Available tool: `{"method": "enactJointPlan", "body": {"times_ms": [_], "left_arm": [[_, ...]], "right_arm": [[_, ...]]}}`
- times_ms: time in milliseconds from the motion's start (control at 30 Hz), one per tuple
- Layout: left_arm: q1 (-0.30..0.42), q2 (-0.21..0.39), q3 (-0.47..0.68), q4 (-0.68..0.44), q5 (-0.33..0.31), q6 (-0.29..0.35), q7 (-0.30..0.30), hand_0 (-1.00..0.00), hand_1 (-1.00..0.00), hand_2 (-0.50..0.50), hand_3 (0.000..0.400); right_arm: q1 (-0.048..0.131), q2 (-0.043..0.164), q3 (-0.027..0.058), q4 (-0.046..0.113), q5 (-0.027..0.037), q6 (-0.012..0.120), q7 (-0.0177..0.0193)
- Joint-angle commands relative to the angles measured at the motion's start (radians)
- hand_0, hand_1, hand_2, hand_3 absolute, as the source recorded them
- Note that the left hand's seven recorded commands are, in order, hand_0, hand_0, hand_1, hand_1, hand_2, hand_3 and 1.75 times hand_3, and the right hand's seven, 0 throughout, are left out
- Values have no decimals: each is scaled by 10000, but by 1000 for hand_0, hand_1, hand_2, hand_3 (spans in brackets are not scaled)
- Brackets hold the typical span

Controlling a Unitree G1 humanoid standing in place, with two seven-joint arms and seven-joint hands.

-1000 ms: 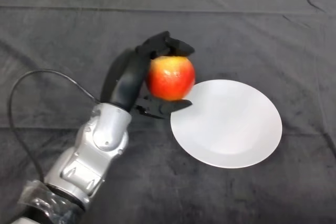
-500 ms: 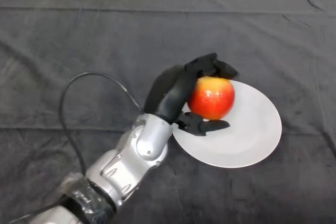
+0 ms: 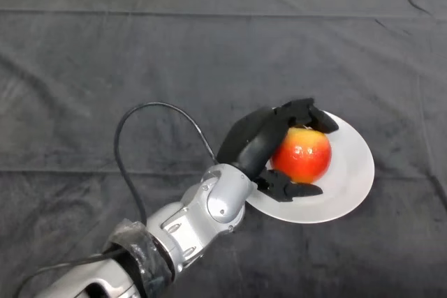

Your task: Move the apple to the plate

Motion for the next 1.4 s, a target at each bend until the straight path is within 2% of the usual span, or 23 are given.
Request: {"method": "enactJointPlan", "body": {"times_ms": [33, 433, 467, 500, 533, 567, 600, 633, 1067, 1233, 1400], "left_arm": [[-814, -81, -401, 426, -178, -289, 167, -1000, -1000, 0, 400], [-1412, -219, -1386, 1690, -958, -708, 0, -992, -1000, 4, 400], [-1448, -229, -1427, 1759, -1006, -723, -12, -835, -1000, 82, 400], [-1487, -242, -1475, 1830, -1060, -733, -21, -565, -1000, 218, 400], [-1524, -257, -1520, 1886, -1112, -733, -26, -427, -847, 210, 339], [-1555, -269, -1557, 1927, -1157, -729, -27, -141, -584, 222, 234], [-1588, -279, -1598, 1966, -1208, -724, -27, 0, -169, 84, 67], [-1617, -287, -1636, 1998, -1256, -720, -25, 0, 0, 0, 0], [-1731, -155, -1928, 1645, -1648, -550, 92, 0, 0, 0, 0], [-1560, 281, -1756, 982, -1669, -512, 39, 0, 0, 0, 0], [-957, 1046, -1364, 166, -1551, -849, 63, 0, 0, 0, 0]], "right_arm": [[78, -338, -84, -136, -36, -6, -42], [57, -366, -106, -67, -20, -18, -4], [56, -368, -107, -62, -19, -19, -1], [54, -370, -109, -56, -18, -20, 2], [52, -372, -111, -51, -17, -21, 5], [51, -374, -112, -46, -16, -22, 8], [49, -376, -114, -41, -15, -23, 12], [48, -378, -115, -36, -14, -24, 15], [34, -397, -130, 14, -6, -35, 49], [31, -400, -133, 24, -5, -37, 57], [30, -400, -133, 26, -6, -39, 61]]}}
